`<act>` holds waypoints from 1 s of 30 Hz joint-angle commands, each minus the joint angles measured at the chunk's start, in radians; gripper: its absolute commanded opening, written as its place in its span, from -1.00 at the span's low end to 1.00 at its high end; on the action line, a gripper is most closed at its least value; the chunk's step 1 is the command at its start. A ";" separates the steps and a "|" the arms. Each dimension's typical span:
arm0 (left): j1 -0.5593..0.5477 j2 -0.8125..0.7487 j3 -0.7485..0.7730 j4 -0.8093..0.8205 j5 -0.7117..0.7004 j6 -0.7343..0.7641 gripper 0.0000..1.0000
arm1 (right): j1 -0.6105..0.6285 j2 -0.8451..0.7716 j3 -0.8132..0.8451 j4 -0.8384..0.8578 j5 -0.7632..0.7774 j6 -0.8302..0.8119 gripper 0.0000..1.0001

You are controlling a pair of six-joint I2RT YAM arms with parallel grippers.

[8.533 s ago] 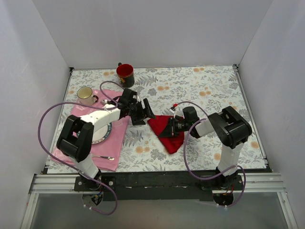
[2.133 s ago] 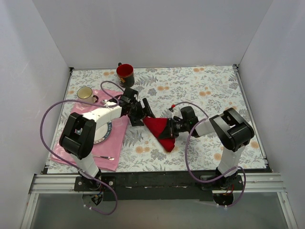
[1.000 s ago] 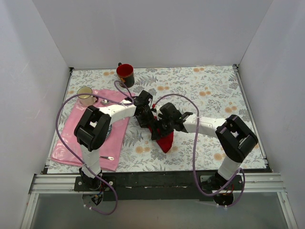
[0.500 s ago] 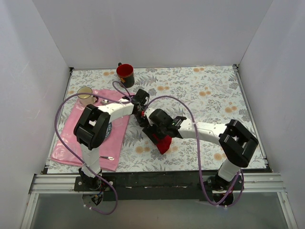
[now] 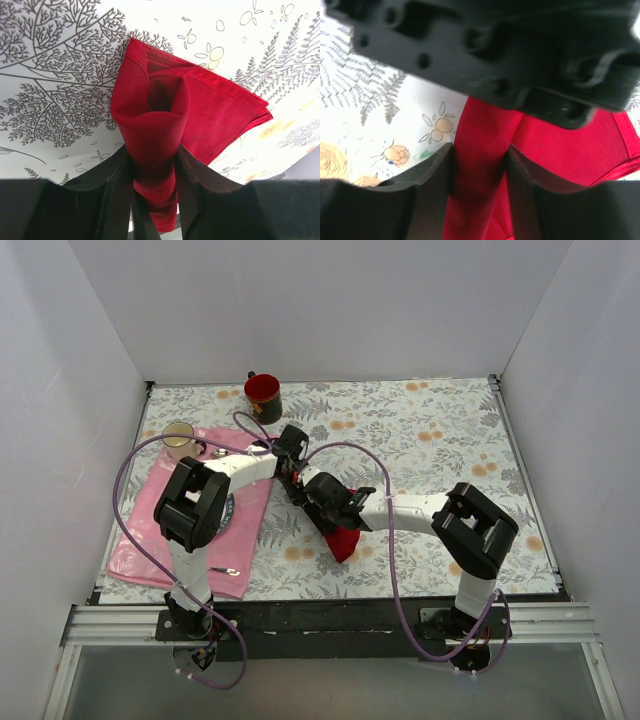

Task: Fold the napkin, place the utensils inside, and roll it up
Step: Roll the napkin with the utensil

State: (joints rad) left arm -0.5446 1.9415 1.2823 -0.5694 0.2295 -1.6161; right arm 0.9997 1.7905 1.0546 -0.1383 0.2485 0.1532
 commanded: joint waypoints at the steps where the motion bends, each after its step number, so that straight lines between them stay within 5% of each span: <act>1: 0.011 0.002 -0.032 0.014 0.017 0.030 -0.30 | -0.001 0.014 -0.017 0.054 0.061 0.060 -0.23; 3: 0.018 -0.022 -0.047 0.051 0.045 0.073 -0.05 | -0.021 -0.003 -0.041 0.078 0.032 0.091 -0.38; 4: 0.021 -0.036 -0.079 0.066 0.053 0.085 0.07 | -0.032 -0.011 -0.056 0.095 -0.027 0.101 -0.61; 5: 0.026 -0.056 -0.096 0.113 0.066 0.097 0.29 | -0.044 -0.020 -0.091 0.112 -0.060 0.109 -0.66; 12: 0.052 -0.216 -0.126 0.166 0.057 0.238 0.83 | -0.225 -0.056 -0.237 0.317 -0.521 0.232 -0.86; 22: 0.046 -0.245 -0.182 0.173 0.139 0.193 0.84 | -0.418 0.099 -0.418 0.964 -1.069 0.695 -0.88; 26: 0.020 -0.162 -0.173 0.180 0.146 0.130 0.79 | -0.441 0.191 -0.455 1.229 -1.114 0.893 -0.89; 30: -0.011 -0.128 -0.161 0.155 0.044 0.079 0.72 | -0.449 0.207 -0.461 1.229 -1.097 0.878 -0.88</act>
State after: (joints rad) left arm -0.5247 1.7920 1.1099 -0.3988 0.3401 -1.4719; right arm 0.5571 1.9846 0.6079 0.9485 -0.7898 0.9459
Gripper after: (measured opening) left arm 0.880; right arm 0.198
